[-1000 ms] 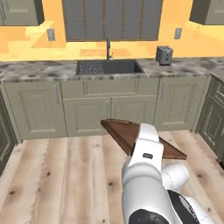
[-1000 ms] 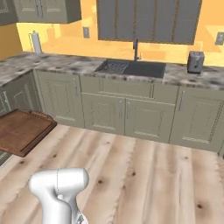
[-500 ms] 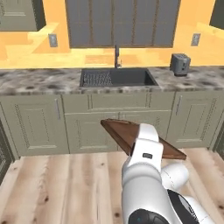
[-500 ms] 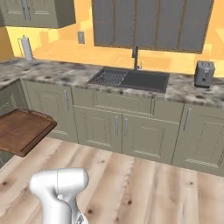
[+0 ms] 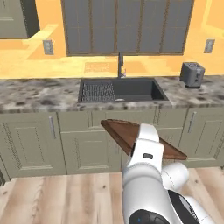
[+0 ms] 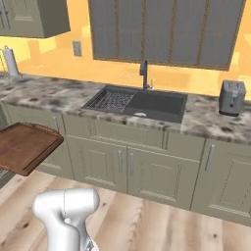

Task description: Move the cutting board and knife to the sink. Then move spray from the cabinet to the counter.

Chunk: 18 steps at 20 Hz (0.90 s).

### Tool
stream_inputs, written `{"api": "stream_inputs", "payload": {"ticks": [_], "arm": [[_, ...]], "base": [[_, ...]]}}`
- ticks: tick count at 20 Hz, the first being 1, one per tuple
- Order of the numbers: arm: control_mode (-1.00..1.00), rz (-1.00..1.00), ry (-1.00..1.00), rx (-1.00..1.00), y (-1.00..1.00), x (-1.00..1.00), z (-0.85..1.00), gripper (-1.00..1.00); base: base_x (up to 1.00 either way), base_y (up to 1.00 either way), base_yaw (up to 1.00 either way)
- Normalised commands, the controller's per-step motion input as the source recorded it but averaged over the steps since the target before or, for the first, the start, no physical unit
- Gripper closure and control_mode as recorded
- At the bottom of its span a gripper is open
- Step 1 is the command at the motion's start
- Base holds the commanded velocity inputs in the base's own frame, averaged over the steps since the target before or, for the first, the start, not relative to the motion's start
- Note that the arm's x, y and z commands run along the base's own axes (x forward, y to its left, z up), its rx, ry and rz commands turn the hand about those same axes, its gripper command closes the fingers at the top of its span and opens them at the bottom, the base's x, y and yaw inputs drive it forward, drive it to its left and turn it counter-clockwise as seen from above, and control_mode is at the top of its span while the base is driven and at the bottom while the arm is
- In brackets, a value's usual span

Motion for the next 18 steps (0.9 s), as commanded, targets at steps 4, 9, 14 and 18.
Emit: {"api": "stream_inputs", "payload": {"ticks": [4,9,14,18], "arm": [[1.0,0.0,0.0,0.0,0.0,0.0,0.0,1.0],[1.0,0.0,0.0,0.0,0.0,0.0,0.0,1.0],[1.0,0.0,0.0,0.0,0.0,0.0,0.0,1.0],[1.0,0.0,0.0,0.0,0.0,0.0,0.0,1.0]], "base": [[0.8,-0.19,0.0],[0.73,-0.25,0.0],[0.62,-0.34,0.0],[0.59,-0.31,0.0]]}}
